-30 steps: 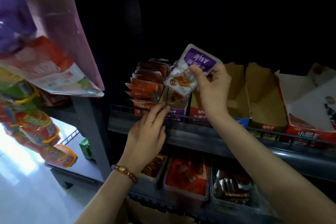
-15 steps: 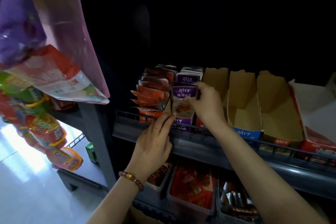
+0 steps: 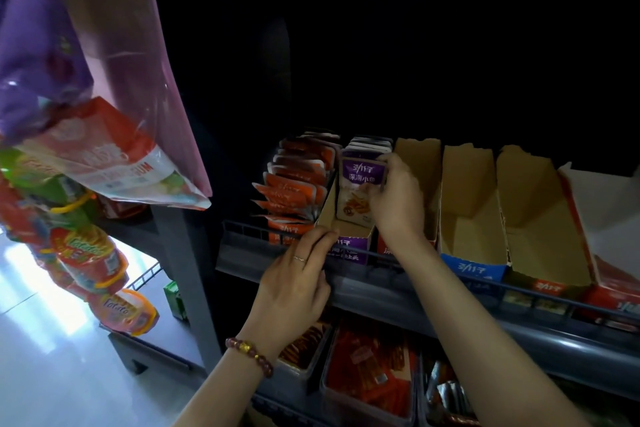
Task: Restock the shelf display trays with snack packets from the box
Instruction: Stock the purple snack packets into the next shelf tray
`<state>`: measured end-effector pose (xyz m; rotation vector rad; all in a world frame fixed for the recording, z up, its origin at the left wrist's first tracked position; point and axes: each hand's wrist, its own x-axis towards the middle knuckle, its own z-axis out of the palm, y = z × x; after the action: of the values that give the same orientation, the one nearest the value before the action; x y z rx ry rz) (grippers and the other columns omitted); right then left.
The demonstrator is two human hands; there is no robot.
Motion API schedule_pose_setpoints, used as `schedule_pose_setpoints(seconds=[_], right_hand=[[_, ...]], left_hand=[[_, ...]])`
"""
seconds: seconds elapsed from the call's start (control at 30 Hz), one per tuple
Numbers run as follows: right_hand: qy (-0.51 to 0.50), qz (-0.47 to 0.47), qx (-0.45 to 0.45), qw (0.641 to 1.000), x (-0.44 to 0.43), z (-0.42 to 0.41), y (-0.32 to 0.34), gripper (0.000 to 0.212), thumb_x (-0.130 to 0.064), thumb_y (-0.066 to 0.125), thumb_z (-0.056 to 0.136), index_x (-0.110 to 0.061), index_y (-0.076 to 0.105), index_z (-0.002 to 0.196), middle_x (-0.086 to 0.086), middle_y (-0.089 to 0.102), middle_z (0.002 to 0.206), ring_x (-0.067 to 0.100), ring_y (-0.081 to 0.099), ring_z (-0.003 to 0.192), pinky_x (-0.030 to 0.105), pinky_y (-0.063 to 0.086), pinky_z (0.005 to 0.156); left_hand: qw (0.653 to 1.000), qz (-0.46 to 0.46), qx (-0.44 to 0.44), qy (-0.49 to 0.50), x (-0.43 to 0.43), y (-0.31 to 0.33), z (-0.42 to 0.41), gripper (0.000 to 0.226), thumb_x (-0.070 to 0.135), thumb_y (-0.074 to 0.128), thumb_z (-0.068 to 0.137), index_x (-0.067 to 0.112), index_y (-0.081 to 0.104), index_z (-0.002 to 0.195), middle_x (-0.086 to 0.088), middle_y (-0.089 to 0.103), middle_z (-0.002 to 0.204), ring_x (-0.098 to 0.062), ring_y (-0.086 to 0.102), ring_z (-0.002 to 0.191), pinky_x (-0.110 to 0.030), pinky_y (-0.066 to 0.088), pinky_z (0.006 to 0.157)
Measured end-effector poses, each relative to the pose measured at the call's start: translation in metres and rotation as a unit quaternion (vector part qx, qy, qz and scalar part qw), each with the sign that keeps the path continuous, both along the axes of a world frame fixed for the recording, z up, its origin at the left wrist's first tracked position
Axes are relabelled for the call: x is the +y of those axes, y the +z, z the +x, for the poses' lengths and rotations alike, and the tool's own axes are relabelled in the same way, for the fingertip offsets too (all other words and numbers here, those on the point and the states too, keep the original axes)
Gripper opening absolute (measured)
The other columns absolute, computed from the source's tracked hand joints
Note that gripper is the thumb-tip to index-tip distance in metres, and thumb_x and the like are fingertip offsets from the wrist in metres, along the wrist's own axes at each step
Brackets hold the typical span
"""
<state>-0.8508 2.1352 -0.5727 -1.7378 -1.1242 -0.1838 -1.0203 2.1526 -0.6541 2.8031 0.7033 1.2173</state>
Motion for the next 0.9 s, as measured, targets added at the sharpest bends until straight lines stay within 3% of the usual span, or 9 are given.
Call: schedule_pose_setpoints(seconds=[0.07,0.23,0.4,0.53,0.7,0.8,0.9], right_hand=[[-0.032,0.013,-0.003,0.999,-0.001,-0.003,0.002,0.044,-0.008,0.067,0.084,-0.013,0.046,0.123,0.006,0.051,0.125,0.021,0.059,0.101,0.023,0.044,0.067],[-0.083,0.012,-0.063,0.995,0.0,-0.009,0.0,0.04,-0.008,0.068,0.083,-0.014,0.044,0.114,0.009,0.041,0.121,0.016,0.053,0.072,0.013,0.029,0.047],[-0.093,0.024,-0.056,0.994,-0.002,-0.012,0.001,0.042,-0.007,0.067,0.083,-0.012,0.044,0.117,0.01,0.045,0.12,0.021,0.059,0.075,0.018,0.035,0.049],[-0.084,-0.018,-0.081,0.993,-0.002,-0.01,0.0,0.029,-0.004,0.059,0.088,-0.016,0.052,0.114,0.005,0.043,0.11,0.011,0.044,0.064,0.014,0.024,0.044],[-0.046,-0.074,-0.066,0.994,0.003,-0.006,-0.002,0.024,-0.012,0.059,0.091,-0.019,0.06,0.113,-0.001,0.044,0.102,0.014,0.053,0.084,0.02,0.035,0.051],[-0.039,-0.097,-0.053,0.993,0.003,-0.006,0.0,0.028,-0.014,0.063,0.088,-0.019,0.06,0.114,0.003,0.049,0.109,0.02,0.052,0.102,0.029,0.048,0.066],[-0.056,-0.099,-0.091,0.989,-0.001,-0.007,0.002,0.031,-0.014,0.066,0.085,-0.018,0.058,0.115,0.006,0.052,0.112,0.023,0.05,0.107,0.034,0.047,0.081]], left_hand=[[1.0,0.002,0.0,0.002,0.0,0.001,0.0,0.053,0.019,0.041,0.083,0.016,0.038,0.136,0.002,0.037,0.137,-0.011,0.049,0.108,-0.021,0.048,0.075],[1.0,0.004,0.003,0.005,0.0,0.0,0.0,0.053,0.02,0.042,0.083,0.016,0.037,0.136,0.001,0.037,0.136,-0.011,0.049,0.106,-0.022,0.049,0.074],[1.0,0.004,0.004,0.001,0.0,0.001,0.0,0.054,0.019,0.041,0.083,0.015,0.036,0.136,0.001,0.037,0.136,-0.011,0.049,0.109,-0.023,0.049,0.075],[1.0,-0.001,0.006,-0.002,-0.001,0.002,0.0,0.053,0.019,0.041,0.083,0.016,0.037,0.136,0.002,0.036,0.137,-0.01,0.049,0.109,-0.019,0.045,0.075],[1.0,-0.002,0.001,-0.003,-0.001,0.002,0.0,0.053,0.019,0.04,0.082,0.015,0.037,0.135,0.002,0.036,0.136,-0.01,0.049,0.106,-0.022,0.049,0.074],[1.0,-0.002,0.0,-0.003,-0.001,0.001,0.0,0.053,0.019,0.04,0.083,0.015,0.037,0.136,0.001,0.036,0.137,-0.012,0.05,0.106,-0.024,0.052,0.071],[1.0,-0.004,0.002,-0.002,-0.001,0.001,0.0,0.054,0.02,0.039,0.083,0.016,0.036,0.136,0.001,0.036,0.137,-0.013,0.05,0.107,-0.026,0.053,0.072]])
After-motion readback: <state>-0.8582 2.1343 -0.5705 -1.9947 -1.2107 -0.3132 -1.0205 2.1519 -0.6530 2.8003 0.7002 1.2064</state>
